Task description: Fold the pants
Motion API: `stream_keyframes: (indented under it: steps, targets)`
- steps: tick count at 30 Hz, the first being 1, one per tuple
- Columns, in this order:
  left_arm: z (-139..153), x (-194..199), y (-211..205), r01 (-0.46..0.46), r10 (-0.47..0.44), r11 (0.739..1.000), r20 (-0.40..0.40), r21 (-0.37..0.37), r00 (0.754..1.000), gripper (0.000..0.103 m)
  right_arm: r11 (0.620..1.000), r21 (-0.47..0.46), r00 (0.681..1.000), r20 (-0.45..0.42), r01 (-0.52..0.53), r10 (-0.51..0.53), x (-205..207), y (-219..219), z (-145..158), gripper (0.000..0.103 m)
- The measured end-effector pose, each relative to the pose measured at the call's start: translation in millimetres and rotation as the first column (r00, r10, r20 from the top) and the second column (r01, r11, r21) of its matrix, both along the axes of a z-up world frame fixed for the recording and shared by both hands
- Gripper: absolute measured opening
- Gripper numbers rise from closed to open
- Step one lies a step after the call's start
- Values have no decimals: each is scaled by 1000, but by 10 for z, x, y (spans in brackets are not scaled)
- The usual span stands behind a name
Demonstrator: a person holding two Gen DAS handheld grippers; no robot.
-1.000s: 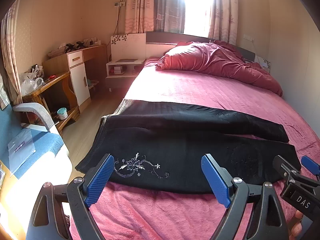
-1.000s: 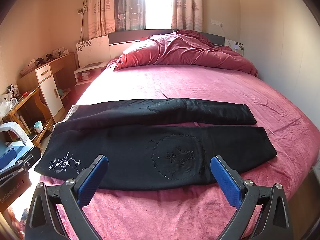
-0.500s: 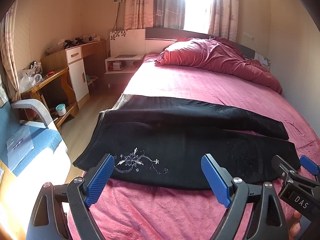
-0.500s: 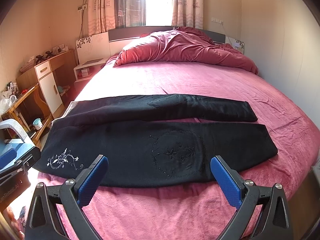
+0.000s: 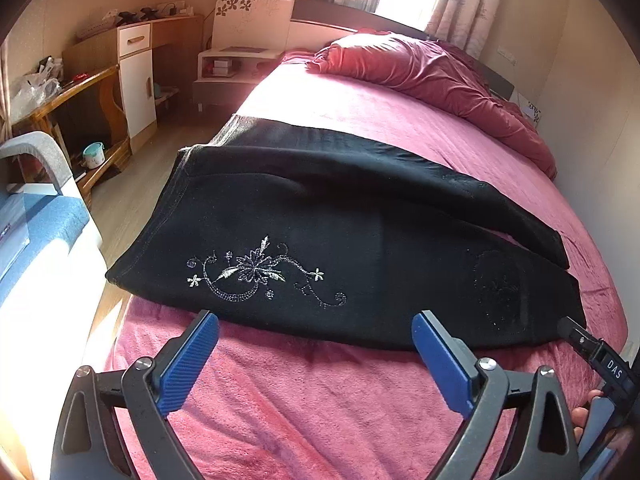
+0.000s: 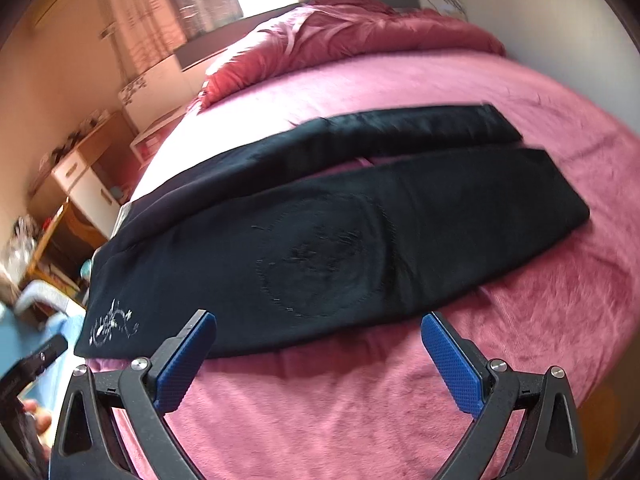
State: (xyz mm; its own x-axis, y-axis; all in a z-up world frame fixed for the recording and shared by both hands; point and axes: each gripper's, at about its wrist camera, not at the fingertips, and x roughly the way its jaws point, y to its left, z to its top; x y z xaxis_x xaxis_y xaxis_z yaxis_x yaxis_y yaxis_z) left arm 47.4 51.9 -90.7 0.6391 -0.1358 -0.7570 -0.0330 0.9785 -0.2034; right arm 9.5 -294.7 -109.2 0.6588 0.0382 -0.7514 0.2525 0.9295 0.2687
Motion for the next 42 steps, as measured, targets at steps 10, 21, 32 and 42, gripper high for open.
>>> stream_keyframes:
  steps: [10, 21, 32, 42]
  targets:
    - [-388, 132, 610, -63, 65, 998, -133, 14, 989, 101, 899, 244, 931, -90, 365, -353, -109, -1777, -498, 85]
    - [-653, 160, 1406, -273, 237, 954, -239, -128, 942, 54, 804, 336, 869, -130, 491, -477, 206, -2537, -730, 62]
    - [-926, 604, 1640, -417, 341, 869, -287, -266, 895, 21, 831, 247, 867, -162, 498, -471, 388, -2769, -768, 20]
    - [-490, 367, 1643, -348, 307, 899, -184, -265, 934, 6, 885, 164, 900, -94, 435, -425, 251, -2695, -423, 13]
